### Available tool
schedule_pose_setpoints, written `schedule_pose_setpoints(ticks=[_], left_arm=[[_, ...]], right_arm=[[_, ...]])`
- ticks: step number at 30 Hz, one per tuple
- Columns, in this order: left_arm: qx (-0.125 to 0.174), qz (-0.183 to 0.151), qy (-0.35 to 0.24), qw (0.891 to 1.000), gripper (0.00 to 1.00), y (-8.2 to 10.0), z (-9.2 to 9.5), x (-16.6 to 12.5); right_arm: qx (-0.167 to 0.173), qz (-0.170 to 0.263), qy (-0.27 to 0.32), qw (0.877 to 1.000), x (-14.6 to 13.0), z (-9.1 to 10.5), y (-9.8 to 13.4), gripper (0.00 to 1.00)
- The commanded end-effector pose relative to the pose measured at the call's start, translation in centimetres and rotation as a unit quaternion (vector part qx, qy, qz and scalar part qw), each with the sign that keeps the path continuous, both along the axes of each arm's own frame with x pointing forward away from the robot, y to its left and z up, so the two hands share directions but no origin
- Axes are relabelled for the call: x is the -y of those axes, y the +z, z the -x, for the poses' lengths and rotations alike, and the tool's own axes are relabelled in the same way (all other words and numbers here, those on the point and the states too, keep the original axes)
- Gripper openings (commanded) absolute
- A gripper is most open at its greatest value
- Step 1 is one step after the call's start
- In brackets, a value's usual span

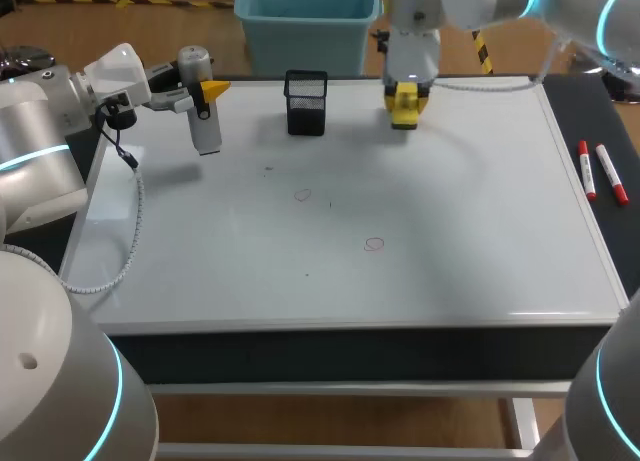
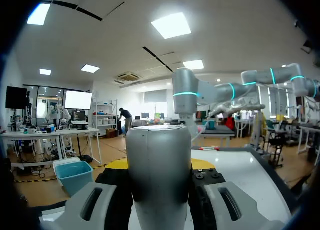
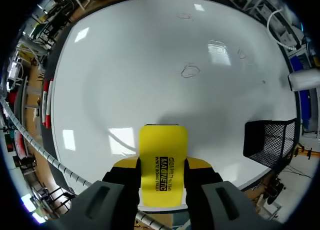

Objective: Pick up the inspection probe, press it on each red-marked spot on the whiteboard one by one, put down the probe, pick up the eraser, and wipe off all the red marks.

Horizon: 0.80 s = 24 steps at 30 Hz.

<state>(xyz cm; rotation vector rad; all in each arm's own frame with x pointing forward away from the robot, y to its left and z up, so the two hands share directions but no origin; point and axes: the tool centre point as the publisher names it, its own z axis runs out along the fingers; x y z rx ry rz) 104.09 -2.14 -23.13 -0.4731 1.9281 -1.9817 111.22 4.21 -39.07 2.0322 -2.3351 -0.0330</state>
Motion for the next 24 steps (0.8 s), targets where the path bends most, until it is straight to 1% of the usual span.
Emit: schedule_pose_setpoints(ticks=[1,11,13,18,24], left_arm=[[0.001,0.002,0.001,1.000,0.00,0.0,-0.1,0.1],[0.001,0.002,0.001,1.000,0.00,0.0,-0.1,0.1],[0.001,0.002,0.001,1.000,0.00,0.0,-0.1,0.1],[0.001,0.002,0.001,1.000,0.00,0.0,-0.1,0.1],[0.001,0.002,0.001,1.000,0.00,0.0,-0.1,0.1]], right_arm=[[0.026,-0.006,-0.022,0.999,4.0,3.1,2.2,0.00],[0.036,-0.004,-0.111,0.993,11.5,6.3,3.1,0.00],[0.040,-0.010,-0.138,0.990,13.2,6.6,3.3,0.00],[0.039,-0.006,-0.180,0.983,16.6,7.8,3.4,0.00],[0.033,-0.002,-0.217,0.976,19.7,8.6,3.5,0.00]])
